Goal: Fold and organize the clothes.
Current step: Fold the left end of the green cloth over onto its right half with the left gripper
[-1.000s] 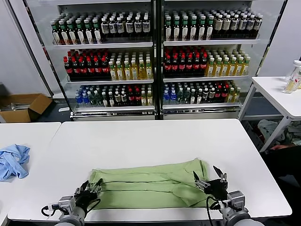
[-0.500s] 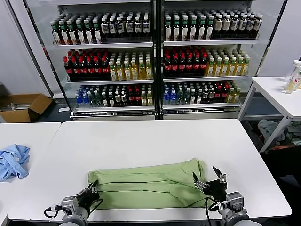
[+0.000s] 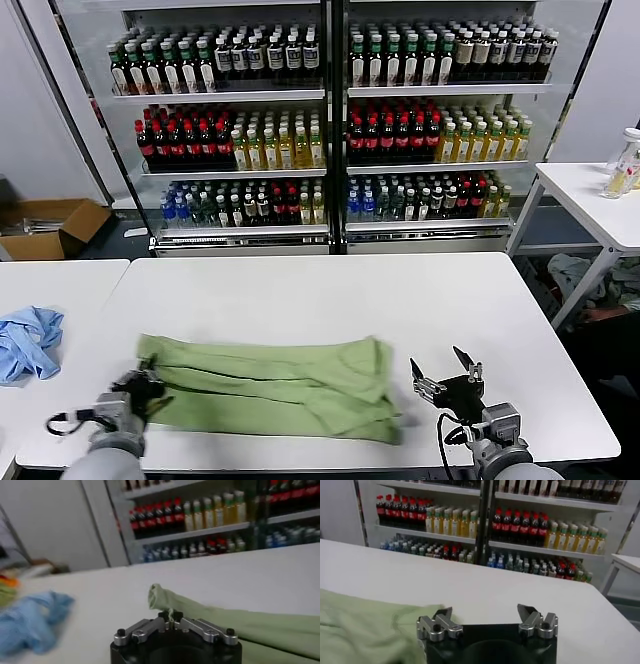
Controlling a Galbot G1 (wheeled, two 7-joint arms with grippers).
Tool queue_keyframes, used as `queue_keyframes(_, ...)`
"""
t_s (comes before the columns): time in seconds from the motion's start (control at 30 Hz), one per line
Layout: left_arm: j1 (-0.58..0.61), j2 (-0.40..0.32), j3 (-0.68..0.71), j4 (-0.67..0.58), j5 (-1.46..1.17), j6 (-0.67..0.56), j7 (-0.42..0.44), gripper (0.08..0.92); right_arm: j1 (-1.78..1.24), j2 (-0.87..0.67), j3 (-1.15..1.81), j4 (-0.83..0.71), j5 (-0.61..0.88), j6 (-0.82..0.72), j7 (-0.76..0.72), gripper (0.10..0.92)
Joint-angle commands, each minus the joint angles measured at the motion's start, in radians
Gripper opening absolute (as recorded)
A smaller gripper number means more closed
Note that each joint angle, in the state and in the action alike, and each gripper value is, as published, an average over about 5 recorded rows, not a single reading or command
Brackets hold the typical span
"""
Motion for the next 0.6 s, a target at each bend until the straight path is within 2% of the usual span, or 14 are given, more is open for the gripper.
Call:
queue_keyframes(0.03,0.005,0.103,-0.227,0.043,0.164,0.072,-0.005,0.093,0.001,0.000,0.001,-0.001,-0.001,0.000,0.000,0.823)
queue_keyframes(0.17,0.017,0.072,-0.154,-0.067,-0.015,0.072,-0.006,0.093,0.002,0.003,-0.004,-0.003,-0.005,-0.001,0.001,0.823)
queue_keyframes(0.3,0.028,0.006,-0.014,-0.225,-0.282,0.072,0.016,0.093,0.002,0.005,-0.007,0.000,-0.010,-0.004,0.001,0.823)
queue_keyframes(0.4,0.033,-0.047,0.112,-0.306,-0.368,0.071,0.053,0.093,0.001,0.005,-0.004,0.003,-0.012,-0.006,0.002,0.823)
queue_keyframes(0.6,-0.026,-0.127,0.289,-0.287,-0.358,0.043,0.093,0.093,-0.001,0.009,-0.004,0.007,-0.016,-0.008,0.002,0.823)
